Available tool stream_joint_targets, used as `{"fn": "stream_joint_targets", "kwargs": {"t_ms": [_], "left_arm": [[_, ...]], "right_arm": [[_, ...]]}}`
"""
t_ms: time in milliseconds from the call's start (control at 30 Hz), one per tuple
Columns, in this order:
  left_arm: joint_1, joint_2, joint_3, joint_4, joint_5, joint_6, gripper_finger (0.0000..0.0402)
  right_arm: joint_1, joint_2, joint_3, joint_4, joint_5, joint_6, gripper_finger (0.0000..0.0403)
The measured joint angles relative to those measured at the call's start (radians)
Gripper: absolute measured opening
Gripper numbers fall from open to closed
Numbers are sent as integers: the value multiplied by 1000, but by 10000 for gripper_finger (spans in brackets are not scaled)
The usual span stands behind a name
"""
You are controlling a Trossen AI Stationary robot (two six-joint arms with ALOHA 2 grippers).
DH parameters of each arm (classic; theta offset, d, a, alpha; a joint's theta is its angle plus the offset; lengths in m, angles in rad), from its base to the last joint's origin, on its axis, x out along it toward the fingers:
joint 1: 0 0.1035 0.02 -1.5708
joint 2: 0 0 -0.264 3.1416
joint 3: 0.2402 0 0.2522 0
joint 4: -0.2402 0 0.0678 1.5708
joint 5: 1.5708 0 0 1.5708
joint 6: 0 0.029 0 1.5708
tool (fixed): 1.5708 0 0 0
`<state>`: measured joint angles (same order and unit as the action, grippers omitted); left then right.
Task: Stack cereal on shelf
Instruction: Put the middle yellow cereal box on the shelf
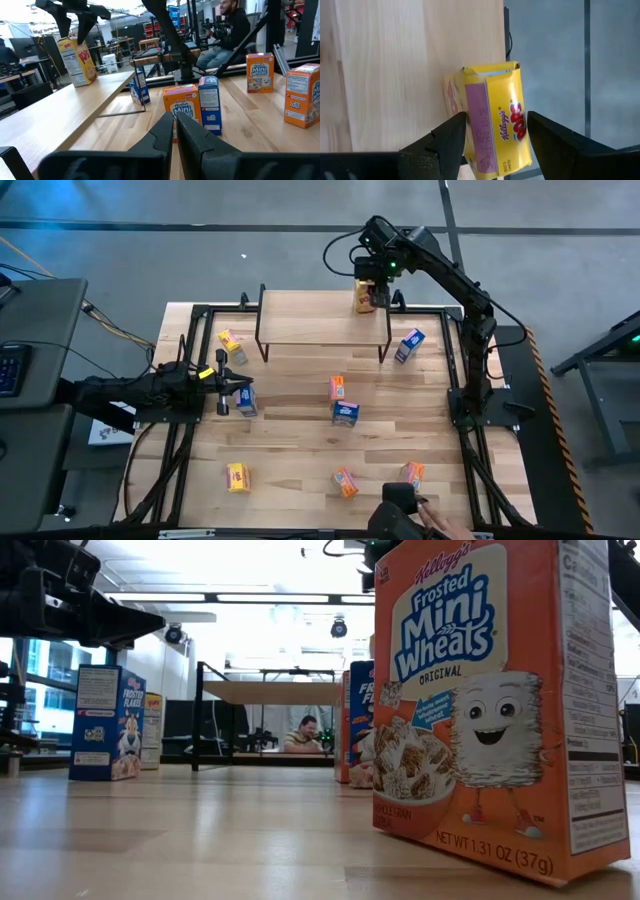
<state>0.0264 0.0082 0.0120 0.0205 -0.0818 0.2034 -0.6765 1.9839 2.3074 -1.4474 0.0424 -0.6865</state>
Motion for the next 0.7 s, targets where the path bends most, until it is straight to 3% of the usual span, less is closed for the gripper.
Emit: {"fn": "stream_joint_targets", "kwargs": {"t_ms": [700], "left_arm": [[0,0,0,0,0,0,15]], "right_arm": [[0,-14,2,-14,-6,-2,205]]}}
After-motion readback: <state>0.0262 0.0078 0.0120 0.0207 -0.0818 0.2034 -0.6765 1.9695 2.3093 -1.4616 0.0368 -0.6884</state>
